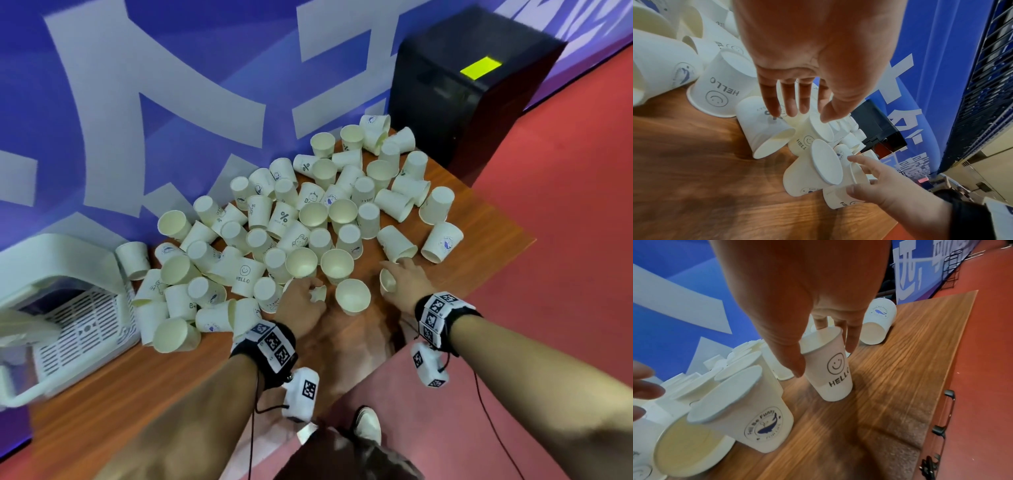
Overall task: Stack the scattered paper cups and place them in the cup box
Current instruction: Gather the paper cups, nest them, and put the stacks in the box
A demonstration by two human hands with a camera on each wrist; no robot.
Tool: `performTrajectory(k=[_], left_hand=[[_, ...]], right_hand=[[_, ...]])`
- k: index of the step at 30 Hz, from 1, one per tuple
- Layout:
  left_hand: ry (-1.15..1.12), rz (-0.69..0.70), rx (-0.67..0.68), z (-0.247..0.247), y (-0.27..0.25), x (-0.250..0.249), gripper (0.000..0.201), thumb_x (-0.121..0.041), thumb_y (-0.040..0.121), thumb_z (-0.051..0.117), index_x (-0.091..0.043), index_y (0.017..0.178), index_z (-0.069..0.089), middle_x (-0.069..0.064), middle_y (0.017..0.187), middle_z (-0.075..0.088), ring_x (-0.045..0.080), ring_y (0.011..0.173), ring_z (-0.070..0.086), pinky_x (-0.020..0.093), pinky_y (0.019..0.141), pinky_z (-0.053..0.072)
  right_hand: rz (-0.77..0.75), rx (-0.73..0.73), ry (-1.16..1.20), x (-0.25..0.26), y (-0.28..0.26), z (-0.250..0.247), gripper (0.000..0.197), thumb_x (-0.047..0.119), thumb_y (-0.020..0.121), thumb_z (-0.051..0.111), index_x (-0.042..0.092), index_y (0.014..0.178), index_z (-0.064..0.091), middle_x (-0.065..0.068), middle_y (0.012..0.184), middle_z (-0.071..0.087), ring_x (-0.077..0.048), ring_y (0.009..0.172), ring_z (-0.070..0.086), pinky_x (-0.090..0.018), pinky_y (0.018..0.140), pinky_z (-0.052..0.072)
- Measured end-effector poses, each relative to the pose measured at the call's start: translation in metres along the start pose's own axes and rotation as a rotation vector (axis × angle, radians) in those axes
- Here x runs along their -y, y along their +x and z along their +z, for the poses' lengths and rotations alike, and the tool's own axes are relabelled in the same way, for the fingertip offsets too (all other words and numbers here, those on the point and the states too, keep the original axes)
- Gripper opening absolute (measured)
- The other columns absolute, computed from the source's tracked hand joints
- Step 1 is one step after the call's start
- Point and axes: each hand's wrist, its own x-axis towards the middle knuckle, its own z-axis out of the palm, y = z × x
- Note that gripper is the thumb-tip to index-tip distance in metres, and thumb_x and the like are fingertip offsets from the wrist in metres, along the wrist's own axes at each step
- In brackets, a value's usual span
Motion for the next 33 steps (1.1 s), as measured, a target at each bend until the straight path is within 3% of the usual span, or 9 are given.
performTrajectory(k=[8, 11, 16, 23, 29, 33], left_hand=[[-0.005, 0.131, 0.089, -0.005, 0.022, -0.042, 0.039, -0.011, 0.085, 0.065, -0.018, 0.122, 0.057, -0.001, 0.111, 0.059, 0.011, 0.090, 0.055, 0.020, 0.079, 0.042], [0.018, 0.200, 0.111, 0.009, 0.032, -0.071, 0.040, -0.009, 0.084, 0.064, -0.019, 0.123, 0.059, -0.002, 0.117, 0.056, 0.013, 0.098, 0.055, 0.022, 0.087, 0.041], [0.073, 0.324, 0.156, 0.051, 0.049, -0.126, 0.033, -0.009, 0.082, 0.064, -0.015, 0.115, 0.064, -0.002, 0.105, 0.062, 0.015, 0.096, 0.059, 0.020, 0.083, 0.043], [0.265, 0.309, 0.142, 0.127, 0.097, -0.185, 0.041, -0.022, 0.082, 0.068, -0.021, 0.122, 0.060, 0.003, 0.114, 0.060, 0.022, 0.106, 0.058, 0.034, 0.092, 0.047], [0.443, 0.176, 0.098, 0.184, 0.142, -0.199, 0.070, -0.042, 0.073, 0.073, -0.029, 0.133, 0.039, 0.005, 0.126, 0.050, 0.030, 0.116, 0.053, 0.048, 0.094, 0.047], [0.553, 0.122, 0.096, 0.208, 0.159, -0.200, 0.083, -0.048, 0.076, 0.072, -0.032, 0.141, 0.023, 0.003, 0.134, 0.043, 0.030, 0.123, 0.048, 0.051, 0.099, 0.041]], right_hand=[[0.115, -0.053, 0.206, 0.001, -0.017, -0.038, 0.071, 0.030, 0.080, 0.068, 0.028, 0.144, 0.038, -0.010, 0.133, 0.042, -0.034, 0.121, 0.048, -0.042, 0.100, 0.044], [0.150, -0.150, 0.263, -0.015, -0.025, -0.061, 0.071, 0.032, 0.080, 0.069, 0.028, 0.144, 0.038, -0.007, 0.129, 0.043, -0.031, 0.115, 0.052, -0.038, 0.094, 0.046], [0.199, -0.286, 0.380, -0.060, -0.028, -0.101, 0.069, 0.031, 0.076, 0.068, 0.026, 0.140, 0.042, -0.001, 0.115, 0.041, -0.026, 0.102, 0.053, -0.035, 0.086, 0.047], [0.201, -0.400, 0.481, -0.139, 0.006, -0.143, 0.060, 0.035, 0.080, 0.068, 0.028, 0.135, 0.047, 0.000, 0.113, 0.044, -0.019, 0.098, 0.050, -0.031, 0.082, 0.040], [0.192, -0.425, 0.515, -0.184, 0.048, -0.159, 0.058, 0.034, 0.079, 0.068, 0.027, 0.133, 0.048, 0.001, 0.113, 0.046, -0.018, 0.097, 0.051, -0.031, 0.083, 0.040], [0.232, -0.430, 0.537, -0.202, 0.067, -0.159, 0.060, 0.037, 0.077, 0.068, 0.028, 0.132, 0.046, 0.001, 0.114, 0.046, -0.022, 0.101, 0.053, -0.038, 0.089, 0.046]])
